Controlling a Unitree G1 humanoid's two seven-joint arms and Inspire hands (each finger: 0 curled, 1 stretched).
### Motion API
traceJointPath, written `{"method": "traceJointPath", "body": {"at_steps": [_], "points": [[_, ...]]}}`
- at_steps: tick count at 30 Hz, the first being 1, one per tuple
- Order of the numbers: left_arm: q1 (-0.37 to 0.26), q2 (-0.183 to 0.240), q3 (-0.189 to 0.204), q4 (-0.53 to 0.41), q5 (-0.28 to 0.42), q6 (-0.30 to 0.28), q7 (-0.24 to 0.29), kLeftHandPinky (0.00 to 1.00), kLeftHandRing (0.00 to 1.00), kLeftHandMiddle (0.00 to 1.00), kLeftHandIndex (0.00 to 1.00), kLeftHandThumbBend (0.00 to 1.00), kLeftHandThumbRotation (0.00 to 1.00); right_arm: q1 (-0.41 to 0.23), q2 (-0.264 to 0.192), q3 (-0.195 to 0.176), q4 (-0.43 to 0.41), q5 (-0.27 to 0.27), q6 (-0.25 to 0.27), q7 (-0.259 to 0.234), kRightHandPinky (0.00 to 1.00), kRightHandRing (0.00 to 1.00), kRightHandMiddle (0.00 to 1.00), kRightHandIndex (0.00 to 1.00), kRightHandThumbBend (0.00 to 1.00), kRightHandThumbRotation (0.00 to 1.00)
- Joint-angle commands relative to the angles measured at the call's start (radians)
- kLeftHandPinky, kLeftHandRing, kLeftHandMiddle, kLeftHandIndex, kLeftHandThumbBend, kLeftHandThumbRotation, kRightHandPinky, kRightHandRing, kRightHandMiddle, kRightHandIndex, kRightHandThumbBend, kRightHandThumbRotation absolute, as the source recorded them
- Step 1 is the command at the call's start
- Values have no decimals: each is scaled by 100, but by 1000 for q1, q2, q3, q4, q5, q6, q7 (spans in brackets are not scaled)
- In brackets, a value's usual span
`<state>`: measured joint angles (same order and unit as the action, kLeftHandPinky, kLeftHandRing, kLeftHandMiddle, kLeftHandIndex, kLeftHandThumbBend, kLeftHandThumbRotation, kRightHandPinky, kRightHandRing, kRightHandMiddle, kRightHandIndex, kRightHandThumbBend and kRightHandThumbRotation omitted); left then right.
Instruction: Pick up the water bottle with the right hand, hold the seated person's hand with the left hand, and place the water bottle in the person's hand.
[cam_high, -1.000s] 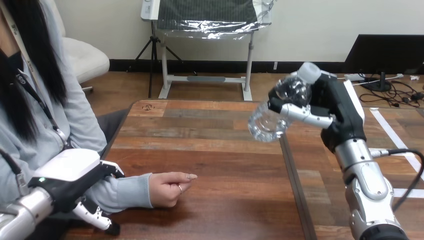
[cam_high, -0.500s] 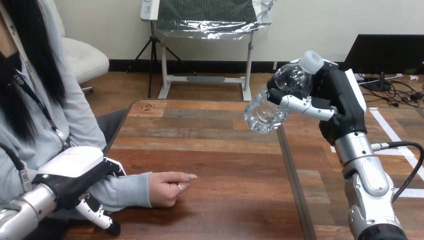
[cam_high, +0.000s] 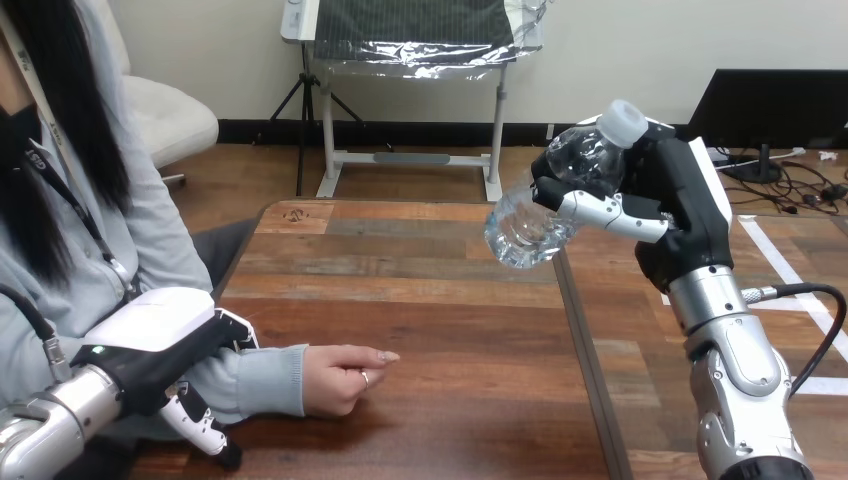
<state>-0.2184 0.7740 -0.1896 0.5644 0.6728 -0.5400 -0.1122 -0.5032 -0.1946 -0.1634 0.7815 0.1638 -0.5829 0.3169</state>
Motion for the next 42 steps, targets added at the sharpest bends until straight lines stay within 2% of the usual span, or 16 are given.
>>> {"method": "traceJointPath", "body": {"at_steps": [1,7,11,19,22,25,34,42], "points": [[-36,0,-20,27,16,14,33,35,41,49,52,98,6,-35,17,-4,-77,39,3,22,27,35,44,43,70,0],[-34,-1,-19,24,8,4,44,31,37,45,48,95,5,-43,22,-1,-60,40,-1,40,27,35,45,43,68,0],[-35,0,-16,20,-2,-9,44,31,37,44,47,93,5,-51,23,3,-39,22,-12,34,28,36,45,43,68,0],[-29,4,-7,-23,-14,-3,23,35,41,46,50,90,2,-70,28,6,0,8,-4,27,29,38,45,43,71,0],[-23,10,11,-101,-33,-4,8,37,42,47,49,90,1,-102,33,13,79,-18,-21,26,30,38,46,44,72,0],[-17,11,21,-143,-44,7,-4,37,41,47,48,91,1,-116,36,16,113,-29,-29,25,30,38,46,44,73,0],[-18,13,37,-196,-56,-17,12,36,40,46,46,96,1,-154,41,24,201,-59,-51,32,32,39,46,45,75,0],[-25,18,43,-259,-53,16,-19,36,40,45,44,95,2,-177,47,41,257,-88,-64,14,32,38,46,45,77,0]]}}
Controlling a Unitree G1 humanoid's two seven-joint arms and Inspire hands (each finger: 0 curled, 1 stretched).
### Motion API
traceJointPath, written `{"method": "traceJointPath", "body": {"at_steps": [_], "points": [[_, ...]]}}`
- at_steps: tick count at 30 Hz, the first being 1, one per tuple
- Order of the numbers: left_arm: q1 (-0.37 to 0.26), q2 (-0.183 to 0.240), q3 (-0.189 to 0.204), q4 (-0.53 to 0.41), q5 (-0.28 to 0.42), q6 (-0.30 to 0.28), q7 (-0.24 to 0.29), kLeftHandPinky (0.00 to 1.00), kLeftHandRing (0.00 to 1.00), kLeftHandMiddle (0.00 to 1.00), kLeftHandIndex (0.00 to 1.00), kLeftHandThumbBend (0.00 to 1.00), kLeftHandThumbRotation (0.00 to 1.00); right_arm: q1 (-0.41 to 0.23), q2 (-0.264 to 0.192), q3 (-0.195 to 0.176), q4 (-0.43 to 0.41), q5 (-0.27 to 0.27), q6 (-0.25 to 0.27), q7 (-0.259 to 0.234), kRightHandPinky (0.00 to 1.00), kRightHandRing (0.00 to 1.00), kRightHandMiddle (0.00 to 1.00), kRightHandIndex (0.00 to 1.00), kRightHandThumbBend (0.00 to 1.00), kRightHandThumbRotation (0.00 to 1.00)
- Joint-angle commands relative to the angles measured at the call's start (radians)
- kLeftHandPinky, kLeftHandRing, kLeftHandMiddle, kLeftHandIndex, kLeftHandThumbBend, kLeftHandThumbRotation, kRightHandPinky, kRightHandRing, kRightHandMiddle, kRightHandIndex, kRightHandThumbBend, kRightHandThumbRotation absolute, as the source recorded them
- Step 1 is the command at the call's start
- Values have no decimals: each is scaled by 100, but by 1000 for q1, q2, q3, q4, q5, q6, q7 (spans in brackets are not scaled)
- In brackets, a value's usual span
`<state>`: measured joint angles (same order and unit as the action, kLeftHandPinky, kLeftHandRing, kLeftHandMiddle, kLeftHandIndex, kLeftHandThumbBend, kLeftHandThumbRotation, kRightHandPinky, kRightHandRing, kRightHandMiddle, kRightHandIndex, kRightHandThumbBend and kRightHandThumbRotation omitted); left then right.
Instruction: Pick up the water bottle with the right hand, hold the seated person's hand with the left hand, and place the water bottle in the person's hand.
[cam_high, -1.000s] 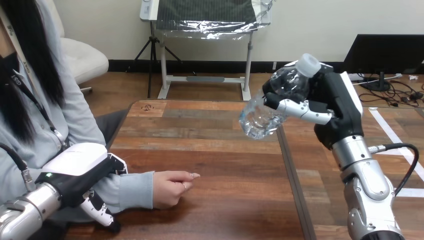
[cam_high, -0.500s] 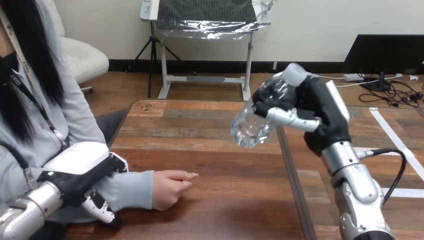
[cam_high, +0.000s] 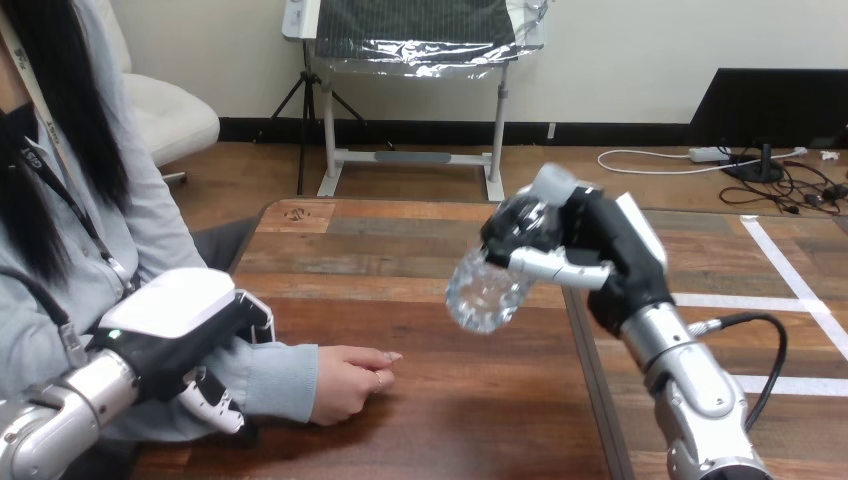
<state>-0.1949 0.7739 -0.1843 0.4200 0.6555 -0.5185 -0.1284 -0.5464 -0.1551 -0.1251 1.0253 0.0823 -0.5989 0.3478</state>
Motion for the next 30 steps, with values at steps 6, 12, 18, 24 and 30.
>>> {"method": "traceJointPath", "body": {"at_steps": [6,12,18,24,30], "points": [[-63,20,44,-143,-45,-15,-14,35,39,44,43,95,3,-143,19,11,40,-22,-51,-19,32,38,45,45,78,0],[-76,18,48,-173,-52,-4,-40,35,39,43,43,94,4,-144,27,26,56,-51,-54,-37,32,38,45,46,80,0],[-87,20,49,-208,-62,12,-74,35,38,43,43,94,6,-145,33,42,68,-81,-63,-62,32,38,45,46,81,0],[-103,15,47,-228,-58,4,-71,34,38,42,42,95,8,-144,48,51,79,-97,-70,-76,31,37,44,46,83,0],[-113,8,46,-249,-60,22,-87,33,37,42,41,97,9,-140,56,62,84,-115,-78,-87,31,37,44,45,84,0]]}}
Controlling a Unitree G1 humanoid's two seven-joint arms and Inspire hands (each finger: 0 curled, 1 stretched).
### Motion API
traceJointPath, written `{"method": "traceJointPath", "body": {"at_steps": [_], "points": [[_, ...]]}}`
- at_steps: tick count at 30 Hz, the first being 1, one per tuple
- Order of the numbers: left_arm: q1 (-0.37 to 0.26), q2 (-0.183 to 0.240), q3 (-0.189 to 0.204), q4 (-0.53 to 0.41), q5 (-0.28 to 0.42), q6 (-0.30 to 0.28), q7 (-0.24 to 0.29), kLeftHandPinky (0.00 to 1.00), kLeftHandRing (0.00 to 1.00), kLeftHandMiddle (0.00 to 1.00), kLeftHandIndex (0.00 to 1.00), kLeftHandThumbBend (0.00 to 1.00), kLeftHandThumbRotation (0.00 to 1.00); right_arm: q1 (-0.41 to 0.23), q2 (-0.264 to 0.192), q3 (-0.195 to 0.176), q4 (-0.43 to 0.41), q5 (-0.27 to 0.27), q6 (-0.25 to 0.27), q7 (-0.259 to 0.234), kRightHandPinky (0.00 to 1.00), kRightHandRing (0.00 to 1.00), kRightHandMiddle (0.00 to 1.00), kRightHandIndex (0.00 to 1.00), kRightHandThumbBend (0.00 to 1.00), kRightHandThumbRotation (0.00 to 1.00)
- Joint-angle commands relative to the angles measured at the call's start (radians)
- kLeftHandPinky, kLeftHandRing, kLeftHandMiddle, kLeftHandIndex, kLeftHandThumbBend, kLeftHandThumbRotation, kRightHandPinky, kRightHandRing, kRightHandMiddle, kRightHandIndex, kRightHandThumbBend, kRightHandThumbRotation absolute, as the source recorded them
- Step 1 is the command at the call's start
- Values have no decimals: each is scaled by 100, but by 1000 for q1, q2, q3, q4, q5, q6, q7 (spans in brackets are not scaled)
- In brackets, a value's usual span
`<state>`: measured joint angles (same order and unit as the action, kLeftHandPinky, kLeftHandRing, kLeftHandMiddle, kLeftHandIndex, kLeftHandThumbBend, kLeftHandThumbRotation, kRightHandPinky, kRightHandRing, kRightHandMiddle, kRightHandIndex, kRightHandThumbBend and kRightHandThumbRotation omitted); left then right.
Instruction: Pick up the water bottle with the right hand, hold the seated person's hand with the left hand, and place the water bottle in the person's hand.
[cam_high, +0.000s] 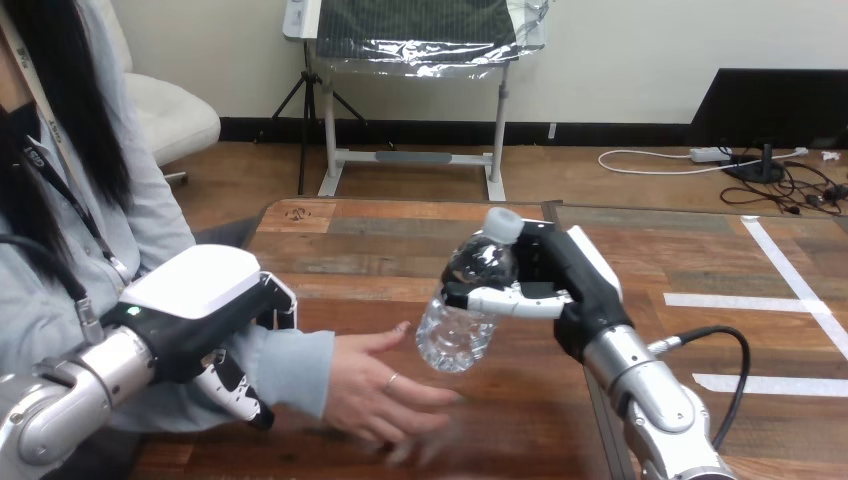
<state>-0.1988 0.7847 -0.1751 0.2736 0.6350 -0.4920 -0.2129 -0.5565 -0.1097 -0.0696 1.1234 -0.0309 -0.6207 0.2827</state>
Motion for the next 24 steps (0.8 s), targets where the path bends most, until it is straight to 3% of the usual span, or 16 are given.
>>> {"method": "traceJointPath", "body": {"at_steps": [1,24], "points": [[-110,-3,37,-106,-40,-1,-6,32,37,42,41,97,9,-130,11,8,-13,-5,-58,-23,31,37,44,45,84,0],[-128,-24,33,-152,-46,37,-36,33,36,41,42,98,10,-114,29,41,-8,-46,-85,-46,30,36,44,46,85,0]]}}
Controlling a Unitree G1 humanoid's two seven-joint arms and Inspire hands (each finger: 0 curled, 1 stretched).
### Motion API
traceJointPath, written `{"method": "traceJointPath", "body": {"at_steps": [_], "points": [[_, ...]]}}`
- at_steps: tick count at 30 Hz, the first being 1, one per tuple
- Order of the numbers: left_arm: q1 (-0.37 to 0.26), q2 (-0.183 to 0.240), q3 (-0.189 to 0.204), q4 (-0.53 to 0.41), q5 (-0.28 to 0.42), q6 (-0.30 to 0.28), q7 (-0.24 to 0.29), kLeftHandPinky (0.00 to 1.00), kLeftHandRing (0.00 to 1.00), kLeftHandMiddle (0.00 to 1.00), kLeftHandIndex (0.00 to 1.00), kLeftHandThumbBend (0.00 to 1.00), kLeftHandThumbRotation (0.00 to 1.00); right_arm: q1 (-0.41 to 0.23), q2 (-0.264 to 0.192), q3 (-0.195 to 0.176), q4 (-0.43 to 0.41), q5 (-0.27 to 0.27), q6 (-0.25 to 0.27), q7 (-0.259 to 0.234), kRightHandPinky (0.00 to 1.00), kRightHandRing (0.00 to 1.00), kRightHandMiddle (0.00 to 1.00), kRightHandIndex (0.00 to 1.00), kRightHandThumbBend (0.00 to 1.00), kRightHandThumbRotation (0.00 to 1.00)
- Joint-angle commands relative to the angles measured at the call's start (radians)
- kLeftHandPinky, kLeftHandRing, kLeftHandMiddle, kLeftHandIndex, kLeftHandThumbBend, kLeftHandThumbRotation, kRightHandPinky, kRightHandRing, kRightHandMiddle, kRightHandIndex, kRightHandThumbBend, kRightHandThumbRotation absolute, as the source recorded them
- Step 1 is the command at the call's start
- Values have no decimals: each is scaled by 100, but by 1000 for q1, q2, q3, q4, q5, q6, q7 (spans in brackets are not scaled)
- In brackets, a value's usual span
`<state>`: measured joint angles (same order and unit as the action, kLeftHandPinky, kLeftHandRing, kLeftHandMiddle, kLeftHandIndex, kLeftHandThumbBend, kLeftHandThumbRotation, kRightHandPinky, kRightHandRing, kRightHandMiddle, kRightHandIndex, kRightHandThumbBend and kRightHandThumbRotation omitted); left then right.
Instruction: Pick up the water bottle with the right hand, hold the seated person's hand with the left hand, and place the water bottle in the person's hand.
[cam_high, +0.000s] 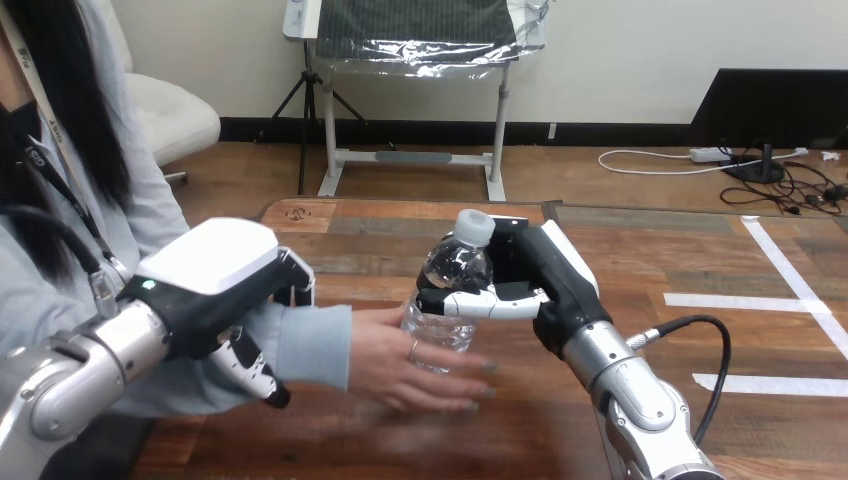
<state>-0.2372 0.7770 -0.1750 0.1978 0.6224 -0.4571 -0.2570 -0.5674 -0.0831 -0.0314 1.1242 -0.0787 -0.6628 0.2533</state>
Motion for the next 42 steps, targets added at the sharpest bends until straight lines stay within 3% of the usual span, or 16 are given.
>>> {"method": "traceJointPath", "body": {"at_steps": [1,22,34,42], "points": [[-92,-19,31,-74,-31,1,13,33,36,41,41,98,10,-103,4,4,-8,0,-43,-17,30,36,44,46,85,0],[-111,-39,21,-56,-23,-5,24,32,36,40,41,99,12,-72,33,38,-19,-20,-66,-28,29,35,44,46,86,0],[-117,-48,22,-46,-27,-11,26,32,35,39,41,98,12,-57,53,38,-26,-4,-60,-15,29,35,44,46,84,0],[-117,-52,23,-38,-27,-16,36,32,35,39,41,98,12,-54,56,41,-34,-10,-52,-32,29,35,44,46,83,0]]}}
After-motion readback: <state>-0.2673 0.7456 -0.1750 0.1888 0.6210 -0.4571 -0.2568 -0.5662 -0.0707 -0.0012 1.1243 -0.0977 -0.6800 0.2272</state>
